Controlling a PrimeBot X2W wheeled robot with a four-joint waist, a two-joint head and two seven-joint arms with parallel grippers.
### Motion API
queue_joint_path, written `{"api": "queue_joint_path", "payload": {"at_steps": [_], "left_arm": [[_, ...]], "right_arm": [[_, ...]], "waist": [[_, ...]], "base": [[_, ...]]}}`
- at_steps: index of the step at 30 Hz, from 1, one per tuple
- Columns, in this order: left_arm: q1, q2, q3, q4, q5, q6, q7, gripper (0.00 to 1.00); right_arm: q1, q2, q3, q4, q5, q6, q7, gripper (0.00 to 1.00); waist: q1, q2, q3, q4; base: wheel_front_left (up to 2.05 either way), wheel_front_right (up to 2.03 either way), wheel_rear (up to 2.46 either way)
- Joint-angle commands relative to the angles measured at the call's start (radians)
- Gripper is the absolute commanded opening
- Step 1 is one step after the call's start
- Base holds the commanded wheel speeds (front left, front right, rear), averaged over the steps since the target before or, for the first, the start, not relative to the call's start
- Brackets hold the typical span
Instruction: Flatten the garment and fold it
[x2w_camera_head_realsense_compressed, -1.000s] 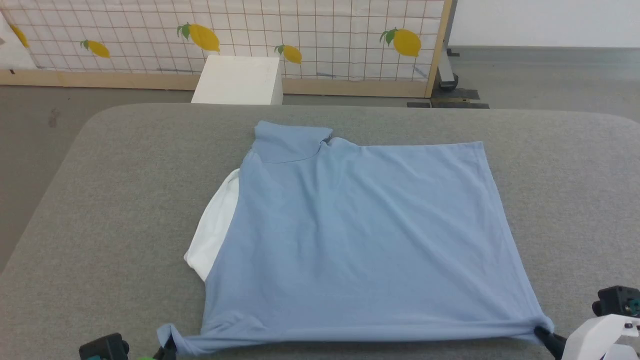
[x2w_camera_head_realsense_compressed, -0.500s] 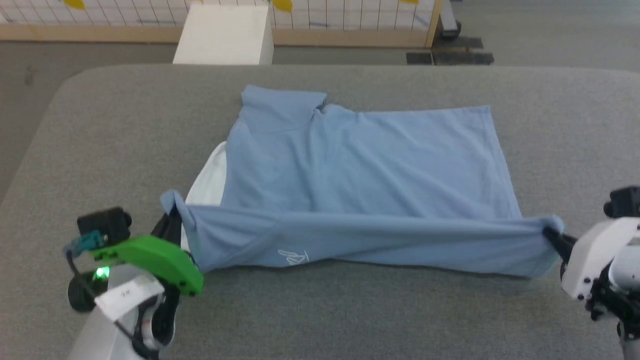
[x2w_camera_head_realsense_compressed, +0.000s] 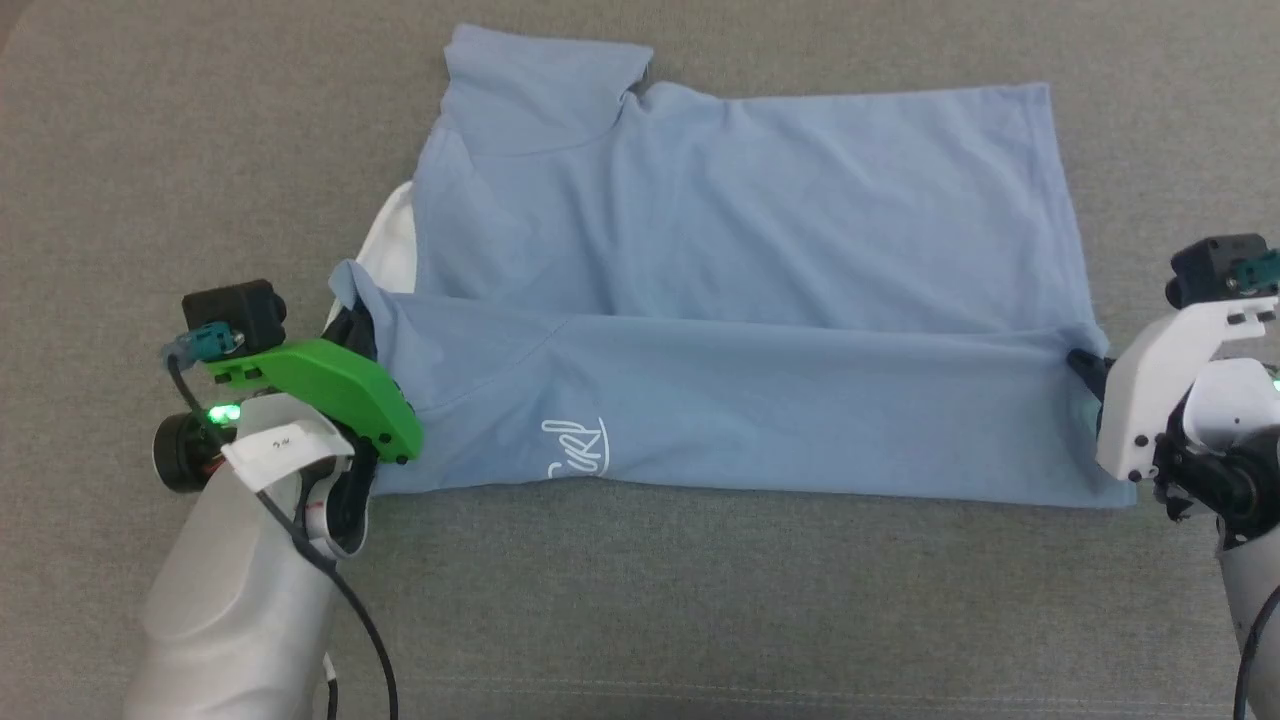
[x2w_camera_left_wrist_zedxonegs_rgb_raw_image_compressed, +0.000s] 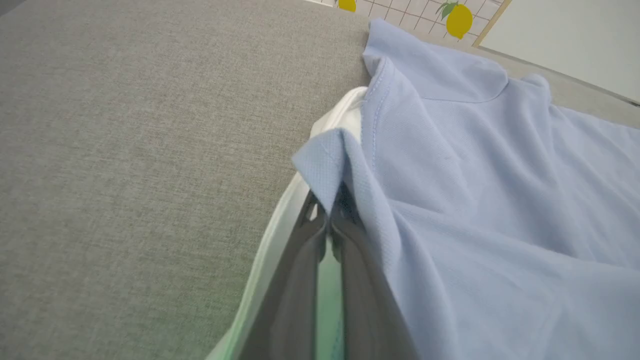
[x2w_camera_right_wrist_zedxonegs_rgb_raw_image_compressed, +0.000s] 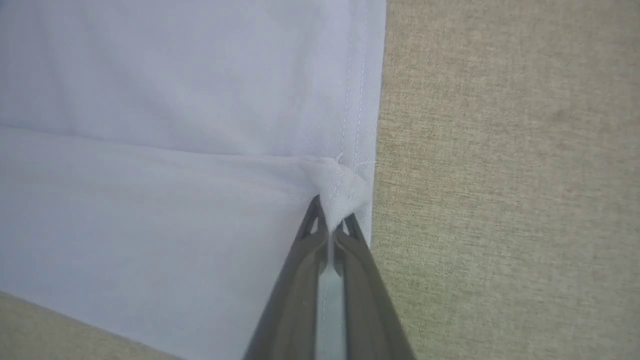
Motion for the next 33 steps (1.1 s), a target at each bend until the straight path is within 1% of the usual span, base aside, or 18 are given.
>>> {"api": "queue_joint_path", "payload": {"at_steps": [1, 6, 7, 8, 9, 10, 12, 16, 22, 26, 29, 33], "left_arm": [[-0.03, -0.002, -0.002, 0.029, 0.009, -0.01, -0.006, 0.0], [-0.075, -0.014, -0.016, 0.117, 0.01, -0.032, -0.024, 0.0], [-0.082, -0.018, -0.019, 0.136, 0.008, -0.04, -0.027, 0.24], [-0.088, -0.02, -0.02, 0.149, 0.007, -0.044, -0.029, 0.75], [-0.094, -0.024, -0.021, 0.164, 0.004, -0.047, -0.032, 1.0], [-0.099, -0.025, -0.022, 0.174, 0.003, -0.049, -0.035, 1.0], [-0.108, -0.024, -0.021, 0.193, 0.002, -0.054, -0.044, 1.0], [-0.119, -0.014, -0.015, 0.216, -0.001, -0.062, -0.066, 1.0], [-0.08, 0.015, 0.018, 0.2, -0.012, -0.043, -0.118, 1.0], [0.005, 0.028, 0.041, 0.134, -0.013, -0.034, -0.207, 1.0], [0.1, 0.035, 0.042, 0.044, 0.013, -0.038, -0.279, 1.0], [0.242, 0.018, 0.057, -0.066, 0.034, -0.036, -0.305, 1.0]], "right_arm": [[-0.024, -0.01, 0.015, 0.014, -0.009, -0.002, 0.001, 0.0], [-0.051, -0.023, 0.055, 0.065, -0.006, -0.002, 0.013, 0.0], [-0.054, -0.024, 0.056, 0.078, -0.005, -0.002, 0.018, 0.0], [-0.055, -0.023, 0.056, 0.085, -0.004, -0.002, 0.019, 0.03], [-0.055, -0.019, 0.057, 0.093, 0.003, -0.002, 0.022, 0.45], [-0.055, -0.016, 0.052, 0.096, 0.007, -0.002, 0.019, 1.0], [-0.052, -0.014, 0.045, 0.102, 0.011, -0.002, 0.011, 1.0], [-0.042, -0.006, 0.005, 0.094, 0.039, -0.002, -0.05, 1.0], [0.023, 0.011, -0.054, 0.038, 0.083, -0.002, -0.196, 1.0], [0.11, 0.02, -0.081, -0.02, 0.093, -0.002, -0.315, 1.0], [0.195, 0.021, -0.088, -0.062, 0.086, -0.002, -0.388, 1.0], [0.3, 0.031, -0.102, -0.095, 0.079, -0.002, -0.46, 1.0]], "waist": [[-0.0001, 0.0, 0.044, 0.006], [-0.0001, 0.0, 0.046, 0.011], [-0.0001, 0.0, 0.041, 0.012], [-0.0001, 0.0, 0.036, 0.013], [-0.0001, 0.0, 0.026, 0.013], [-0.0001, 0.0, 0.02, 0.013], [-0.0001, 0.0, 0.0, 0.012], [-0.0001, 0.0, -0.058, 0.012], [-0.0001, 0.0, -0.169, 0.006], [-0.0001, 0.0, -0.235, 0.006], [-0.0001, 0.0, -0.272, 0.01], [-0.0001, 0.0, -0.306, 0.017]], "base": [[0.0, 0.0, 0.0], [0.0, 0.0, 0.0], [0.0, 0.0, 0.0], [0.0, 0.0, 0.0], [0.0, 0.0, 0.0], [0.0, 0.0, 0.0], [0.0, 0.0, 0.0], [0.0, 0.0, 0.0], [0.0, 0.0, 0.0], [0.0, 0.0, 0.0], [0.0, 0.0, 0.0], [0.0, 0.0, 0.0]]}}
